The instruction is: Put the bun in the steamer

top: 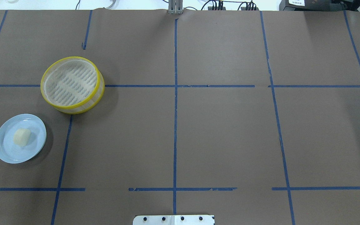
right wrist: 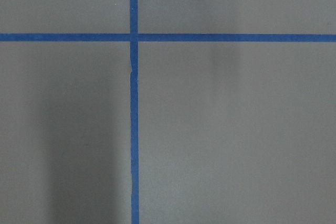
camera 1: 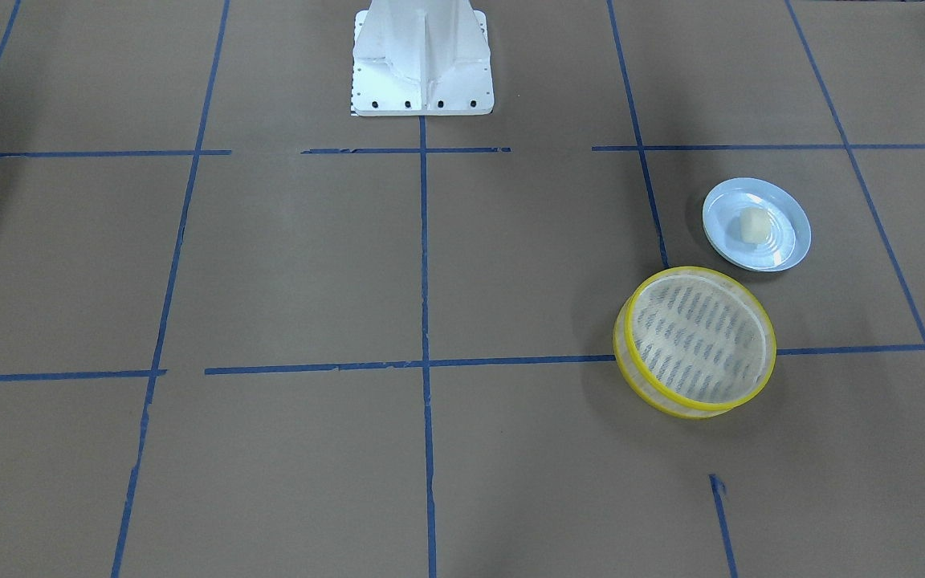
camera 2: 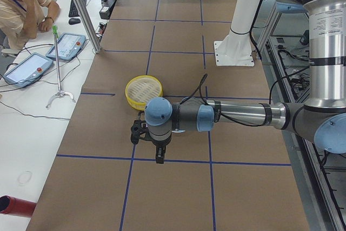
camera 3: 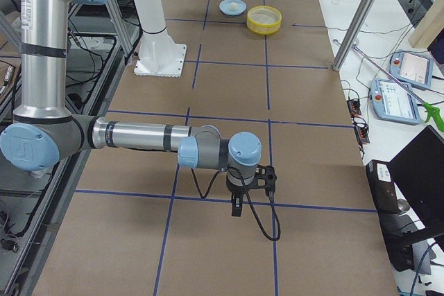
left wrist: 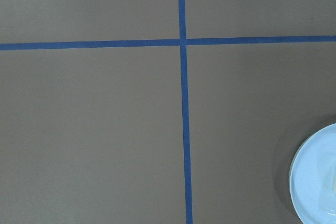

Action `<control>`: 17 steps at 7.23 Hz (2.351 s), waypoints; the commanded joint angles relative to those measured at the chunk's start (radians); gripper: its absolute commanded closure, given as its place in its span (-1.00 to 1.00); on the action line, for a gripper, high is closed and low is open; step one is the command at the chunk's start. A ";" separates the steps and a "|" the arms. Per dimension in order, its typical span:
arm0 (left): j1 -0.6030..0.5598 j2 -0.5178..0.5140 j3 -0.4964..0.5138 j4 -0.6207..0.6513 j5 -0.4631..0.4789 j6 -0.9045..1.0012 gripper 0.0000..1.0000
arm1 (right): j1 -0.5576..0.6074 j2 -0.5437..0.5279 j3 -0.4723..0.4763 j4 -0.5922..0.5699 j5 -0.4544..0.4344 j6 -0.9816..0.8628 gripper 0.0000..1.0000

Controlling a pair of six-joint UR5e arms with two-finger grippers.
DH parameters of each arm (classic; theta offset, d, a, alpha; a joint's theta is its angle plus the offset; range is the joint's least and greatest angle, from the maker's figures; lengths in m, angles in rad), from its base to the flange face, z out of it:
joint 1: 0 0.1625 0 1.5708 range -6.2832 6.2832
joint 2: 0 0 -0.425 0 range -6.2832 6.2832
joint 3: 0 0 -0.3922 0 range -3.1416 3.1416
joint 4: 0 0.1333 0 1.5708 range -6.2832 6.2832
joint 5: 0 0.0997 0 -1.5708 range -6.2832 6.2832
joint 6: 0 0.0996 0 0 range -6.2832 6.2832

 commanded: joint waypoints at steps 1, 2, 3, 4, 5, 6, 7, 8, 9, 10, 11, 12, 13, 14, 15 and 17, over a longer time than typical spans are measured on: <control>0.000 -0.002 -0.003 0.000 -0.005 0.006 -1.00 | 0.000 0.000 0.000 0.000 0.000 0.000 -1.00; 0.000 -0.003 -0.011 0.000 -0.003 0.006 -1.00 | 0.000 0.000 0.000 0.000 0.000 0.000 -1.00; 0.000 -0.005 -0.011 0.002 0.001 0.006 -1.00 | 0.000 0.000 0.000 0.000 0.000 0.000 -1.00; -0.002 -0.003 -0.009 0.002 0.000 0.008 -1.00 | 0.000 0.000 0.000 0.000 0.000 0.000 -1.00; 0.000 -0.012 -0.012 -0.001 0.000 0.009 -1.00 | 0.000 0.000 0.000 0.000 0.000 0.000 -1.00; 0.000 -0.032 -0.005 -0.006 -0.006 0.012 -1.00 | 0.000 0.000 0.000 0.000 0.000 0.000 -1.00; -0.002 -0.016 0.001 -0.040 -0.009 0.011 -1.00 | 0.000 0.000 0.000 0.000 0.000 0.000 -1.00; 0.006 -0.021 0.033 -0.067 -0.012 0.011 -1.00 | 0.000 0.000 0.000 0.000 0.000 0.000 -1.00; 0.014 -0.017 0.038 -0.181 -0.014 0.003 -1.00 | 0.000 0.000 0.000 0.000 0.000 0.000 -1.00; 0.075 -0.006 0.040 -0.239 -0.012 -0.014 -1.00 | 0.000 0.000 0.000 0.000 0.000 0.000 -1.00; 0.145 -0.006 0.037 -0.291 -0.006 -0.163 -1.00 | 0.000 0.000 0.000 0.000 0.000 0.000 -1.00; 0.219 -0.006 0.031 -0.428 -0.006 -0.377 -1.00 | 0.000 0.000 0.000 0.000 0.000 0.000 -1.00; 0.312 -0.002 0.022 -0.545 0.000 -0.549 -1.00 | 0.000 0.000 0.000 0.000 0.000 0.000 -1.00; 0.384 -0.005 0.011 -0.602 0.008 -0.659 -1.00 | 0.000 0.000 0.000 0.000 0.000 0.000 -1.00; 0.485 -0.002 -0.048 -0.603 0.163 -0.722 -1.00 | 0.000 0.000 0.000 0.000 0.000 0.000 -1.00; 0.599 0.005 -0.063 -0.603 0.262 -0.796 -1.00 | 0.000 0.000 0.000 0.000 0.000 0.000 -1.00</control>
